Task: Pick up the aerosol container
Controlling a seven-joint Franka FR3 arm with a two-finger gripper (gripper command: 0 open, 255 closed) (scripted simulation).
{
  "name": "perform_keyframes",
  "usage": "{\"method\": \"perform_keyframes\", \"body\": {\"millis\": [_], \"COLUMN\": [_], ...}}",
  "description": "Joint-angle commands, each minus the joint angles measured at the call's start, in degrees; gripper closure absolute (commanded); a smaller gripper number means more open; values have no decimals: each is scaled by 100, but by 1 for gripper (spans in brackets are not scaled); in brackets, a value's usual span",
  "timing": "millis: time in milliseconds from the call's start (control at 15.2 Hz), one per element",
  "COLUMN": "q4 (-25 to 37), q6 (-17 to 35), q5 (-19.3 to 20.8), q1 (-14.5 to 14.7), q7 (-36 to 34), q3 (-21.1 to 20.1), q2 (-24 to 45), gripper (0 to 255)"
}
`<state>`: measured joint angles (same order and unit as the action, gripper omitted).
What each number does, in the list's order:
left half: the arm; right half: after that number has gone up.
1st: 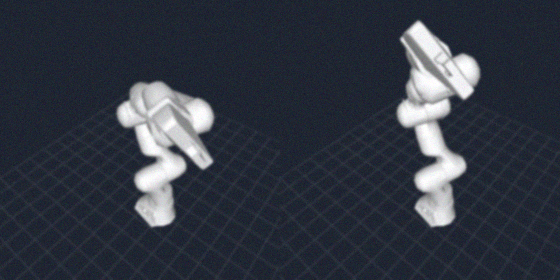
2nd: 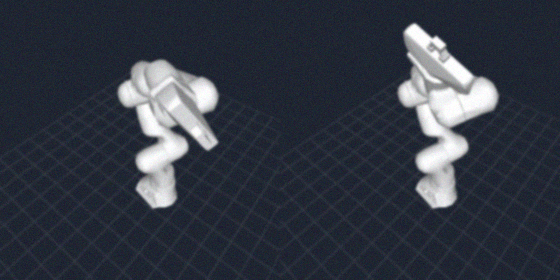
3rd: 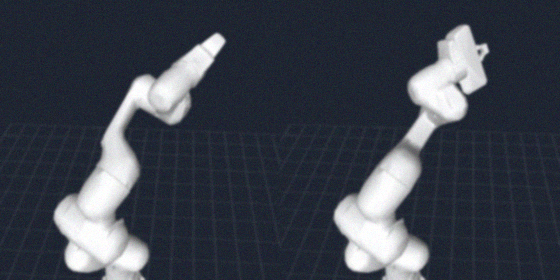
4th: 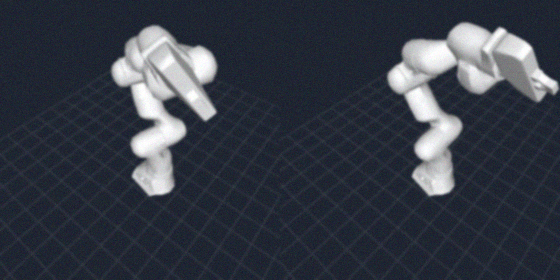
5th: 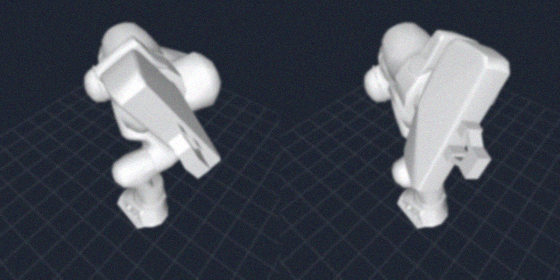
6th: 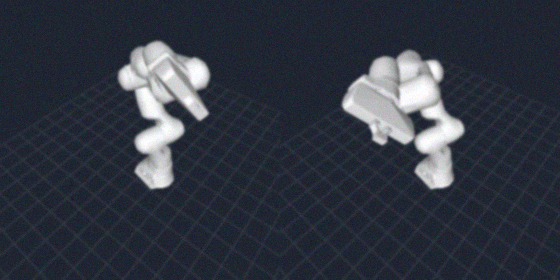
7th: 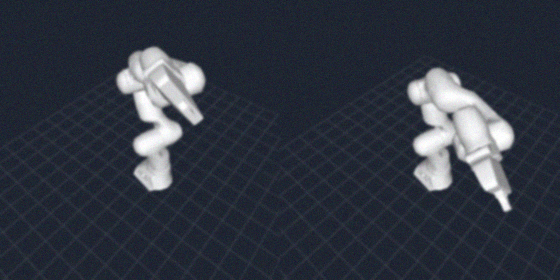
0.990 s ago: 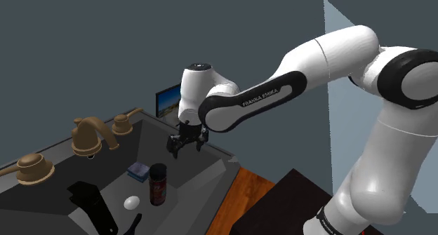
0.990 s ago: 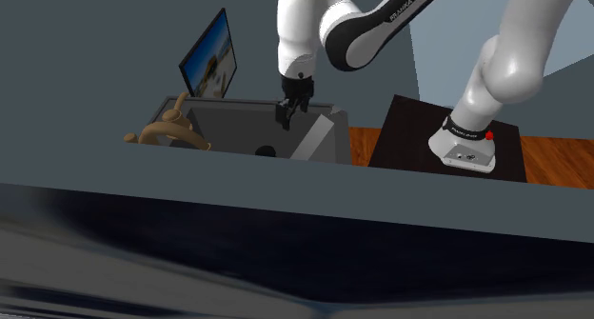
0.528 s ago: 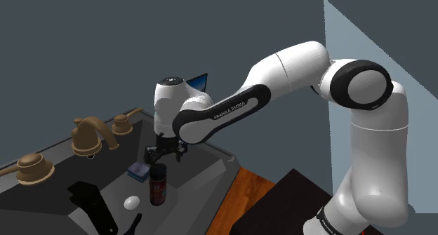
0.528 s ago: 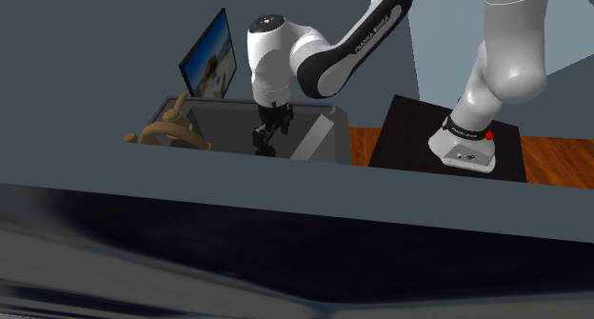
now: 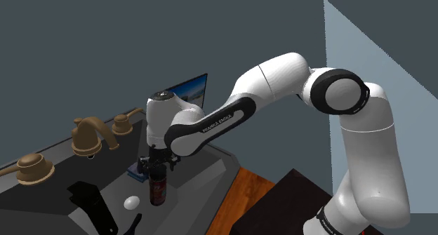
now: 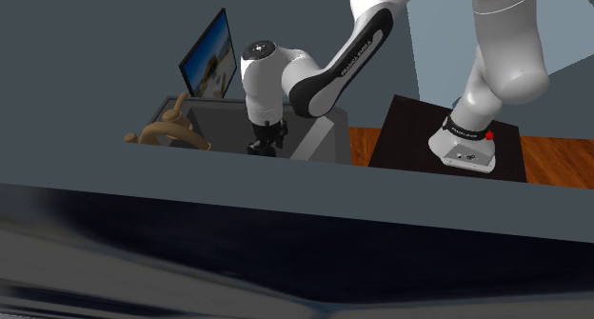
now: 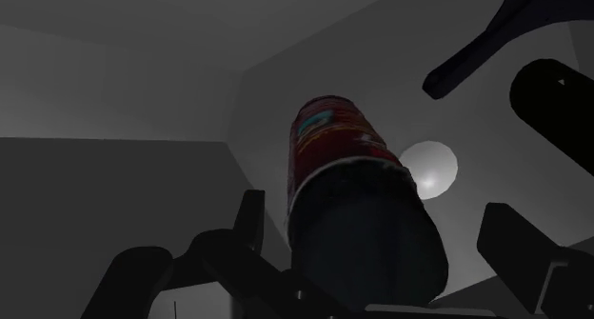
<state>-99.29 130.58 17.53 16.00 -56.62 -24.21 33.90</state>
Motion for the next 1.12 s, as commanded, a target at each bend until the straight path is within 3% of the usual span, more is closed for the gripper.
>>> {"method": "perform_keyframes", "body": {"millis": [0,132,198,1056], "q4": [-23,-23,-21,9], "q6": [99,99,101,-112], "q5": [42,42,43,-52], "q1": [20,21,19,-27], "q7": [-29,-29,-27,29], "q3": [31,31,32,-39], "q2": [78,78,82,-109], "gripper": [0,0,255,255]}}
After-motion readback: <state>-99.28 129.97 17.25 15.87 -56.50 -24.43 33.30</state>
